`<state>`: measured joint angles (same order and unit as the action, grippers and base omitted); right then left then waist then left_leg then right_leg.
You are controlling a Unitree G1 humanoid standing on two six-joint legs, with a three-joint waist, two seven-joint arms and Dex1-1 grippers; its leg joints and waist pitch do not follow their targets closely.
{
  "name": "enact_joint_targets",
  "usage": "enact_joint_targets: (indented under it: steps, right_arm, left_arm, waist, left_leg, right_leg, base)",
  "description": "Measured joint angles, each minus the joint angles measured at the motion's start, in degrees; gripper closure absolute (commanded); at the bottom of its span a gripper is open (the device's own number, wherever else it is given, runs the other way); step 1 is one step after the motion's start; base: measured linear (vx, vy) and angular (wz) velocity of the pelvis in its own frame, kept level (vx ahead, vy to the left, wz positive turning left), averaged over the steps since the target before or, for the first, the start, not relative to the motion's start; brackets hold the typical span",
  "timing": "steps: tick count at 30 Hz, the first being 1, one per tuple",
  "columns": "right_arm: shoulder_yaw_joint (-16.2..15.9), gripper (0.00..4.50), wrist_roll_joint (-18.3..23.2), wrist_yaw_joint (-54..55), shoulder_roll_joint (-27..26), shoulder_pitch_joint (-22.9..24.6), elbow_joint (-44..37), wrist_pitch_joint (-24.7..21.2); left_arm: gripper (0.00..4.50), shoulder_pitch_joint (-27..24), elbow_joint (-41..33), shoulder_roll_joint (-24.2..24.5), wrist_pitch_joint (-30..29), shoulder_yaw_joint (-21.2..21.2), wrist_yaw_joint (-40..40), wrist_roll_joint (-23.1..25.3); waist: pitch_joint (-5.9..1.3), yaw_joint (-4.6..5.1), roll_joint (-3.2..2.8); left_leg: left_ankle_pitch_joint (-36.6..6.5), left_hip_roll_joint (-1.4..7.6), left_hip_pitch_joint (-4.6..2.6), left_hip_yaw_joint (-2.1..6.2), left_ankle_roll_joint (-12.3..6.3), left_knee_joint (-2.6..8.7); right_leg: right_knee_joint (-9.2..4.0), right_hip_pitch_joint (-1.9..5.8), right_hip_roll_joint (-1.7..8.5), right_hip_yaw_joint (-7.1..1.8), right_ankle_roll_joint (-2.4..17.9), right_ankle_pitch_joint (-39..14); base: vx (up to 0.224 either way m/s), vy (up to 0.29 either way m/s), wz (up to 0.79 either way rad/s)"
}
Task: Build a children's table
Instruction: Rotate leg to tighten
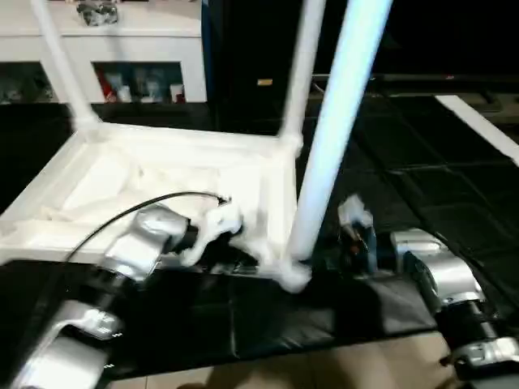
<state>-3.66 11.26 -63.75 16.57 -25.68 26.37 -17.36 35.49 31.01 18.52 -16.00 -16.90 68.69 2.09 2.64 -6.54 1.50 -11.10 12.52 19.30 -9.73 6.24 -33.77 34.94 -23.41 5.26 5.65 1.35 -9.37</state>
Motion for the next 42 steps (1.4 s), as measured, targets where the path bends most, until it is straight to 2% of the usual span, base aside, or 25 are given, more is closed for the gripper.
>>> enact_joint_targets:
  steps: [2, 5, 9, 11, 13, 16, 17, 20, 22, 26, 32, 37, 42]
  right_arm:
    - [2.19, 2.46, -0.43, 6.44, -2.43, -0.83, 1.51, -1.08]
    - [4.16, 2.47, -1.3, 15.24, -5.76, -3.35, 3.7, -2.57]
    - [6.2, 2.47, -2.97, 26.27, -10.54, -7.57, 7.97, -2.43]
    - [6.52, 2.47, -3.74, 30.32, -12.05, -9.0, 9.44, -1.89]
    - [6.51, 1.93, -4.29, 30.8, -12.3, -9.65, 10.36, -0.84]
    - [6.51, 1.78, -4.32, 30.49, -12.39, -9.67, 10.21, -0.53]
    - [6.51, 1.44, -4.32, 30.16, -12.32, -9.61, 10.05, -0.46]
    - [6.5, 1.34, -4.11, 27.29, -11.74, -8.12, 8.65, 0.5]
    - [6.36, 1.01, -3.83, 25.38, -11.26, -7.31, 7.92, 0.64]
    - [4.4, 0.71, -2.28, 17.85, -7.69, -4.04, 5.68, 1.48]
    - [1.74, 0.18, -1.57, 6.62, -1.87, -2.28, 4.12, 1.73]
    - [-0.34, 0.03, -1.07, -0.38, 1.6, -1.73, 3.41, 1.91]
    - [-2.39, 0.03, -0.86, -10.11, 7.56, -1.76, 3.11, 3.12]
  left_arm:
    - [4.5, 0.2, 0.92, -3.07, -3.49, 1.64, -4.65, -0.09]
    - [4.5, 1.46, 2.42, -6.49, -7.27, 3.79, -11.09, -0.19]
    - [4.5, 3.16, 4.64, -9.74, -10.59, 7.29, -18.56, -0.32]
    - [4.5, 3.61, 4.98, -10.72, -11.42, 8.27, -21.19, -0.26]
    - [4.5, 3.63, 4.73, -10.94, -11.68, 8.66, -21.72, -0.27]
    - [4.5, 3.57, 4.02, -10.96, -11.82, 8.38, -21.32, -0.27]
    - [4.5, 3.38, 3.63, -10.81, -11.56, 8.06, -20.81, -0.2]
    - [4.5, 2.75, 2.75, -9.64, -9.79, 6.62, -19.12, -0.03]
    - [4.5, 2.39, 2.17, -8.82, -8.91, 5.78, -17.92, 0.01]
    - [4.5, 1.74, 1.22, -5.93, -6.01, 3.55, -12.6, 0.03]
    - [4.5, 1.53, 0.85, -1.94, -2.01, 0.59, -5.09, -0.02]
    - [4.5, 1.44, 0.17, 0.73, 0.57, -0.93, 0.05, -0.11]
    - [4.5, 1.42, -0.62, 4.69, 3.66, -3.01, 8.25, -0.24]
  waist:
    - [-0.02, 1.22, -0.03]
    - [-0.02, 2.36, -0.04]
    - [-0.02, 3.42, -0.04]
    - [-0.02, 3.61, -0.03]
    - [-0.03, 3.62, -0.01]
    - [-0.03, 3.42, -0.01]
    - [-0.03, 3.27, -0.01]
    - [-0.03, 3.13, -0.02]
    - [-0.03, 3.06, -0.03]
    - [-0.01, 2.46, -0.06]
    - [0.02, 1.34, -0.09]
    - [0.04, 1.08, -0.08]
    - [0.04, 0.28, -0.05]
  left_leg:
    - [0.0, -0.1, -0.28, 0.06, 0.0, 0.04]
    - [0.0, -0.32, -0.26, 0.3, 0.0, 0.1]
    - [0.0, -0.42, -0.2, 0.47, 0.0, 0.21]
    - [-0.02, -0.46, -0.12, 0.53, 0.01, 0.24]
    - [-0.06, -0.46, -0.09, 0.53, 0.03, 0.46]
    - [-0.05, -0.48, -0.02, 0.5, 0.0, 0.82]
    - [-0.08, -0.48, -0.01, 0.46, -0.05, 0.89]
    - [-0.06, -0.47, 0.0, 0.37, -0.23, 1.02]
    - [-0.08, -0.44, -0.02, 0.35, -0.26, 1.02]
    - [-0.2, -0.38, -0.05, 0.33, -0.06, 1.03]
    - [-0.19, -0.33, -0.19, 0.21, -0.03, 1.02]
    - [-0.19, -0.31, -0.13, 0.19, -0.04, 1.02]
    - [-0.19, -0.25, -0.15, 0.14, -0.05, 1.02]
  right_leg:
    - [-0.12, 0.2, 0.0, 0.04, -0.02, -0.02]
    - [-0.24, 0.17, -0.01, 0.19, -0.03, -0.01]
    - [-0.27, 0.13, -0.01, 0.22, -0.02, -0.01]
    - [-0.28, 0.1, -0.01, 0.22, -0.02, 0.0]
    - [-0.46, 0.1, -0.01, 0.22, -0.03, -0.01]
    - [-0.66, 0.05, -0.02, 0.22, 0.09, 0.06]
    - [-0.7, 0.04, -0.02, 0.22, 0.15, 0.08]
    - [-0.83, 0.02, -0.02, 0.22, 0.17, 0.03]
    - [-0.83, 0.02, -0.01, 0.21, 0.18, 0.0]
    - [-0.83, 0.03, -0.01, 0.19, 0.18, 0.0]
    - [-0.8, 0.08, 0.0, 0.09, 0.22, 0.04]
    - [-0.82, 0.06, 0.0, 0.1, 0.22, 0.04]
    - [-0.79, 0.05, -0.01, 0.1, 0.21, 0.03]
  base:
    - [0.0, 0.0, 0.0]
    - [0.0, 0.0, 0.0]
    - [0.0, 0.0, 0.0]
    - [0.0, 0.0, 0.0]
    - [0.0, 0.0, 0.0]
    - [0.0, 0.0, 0.0]
    - [0.0, 0.0, 0.0]
    - [0.0, 0.0, 0.0]
    - [0.0, 0.0, 0.0]
    - [0.0, 0.0, 0.0]
    - [0.0, 0.0, 0.0]
    - [0.0, 0.0, 0.0]
    - [0.0, 0.0, 0.0]
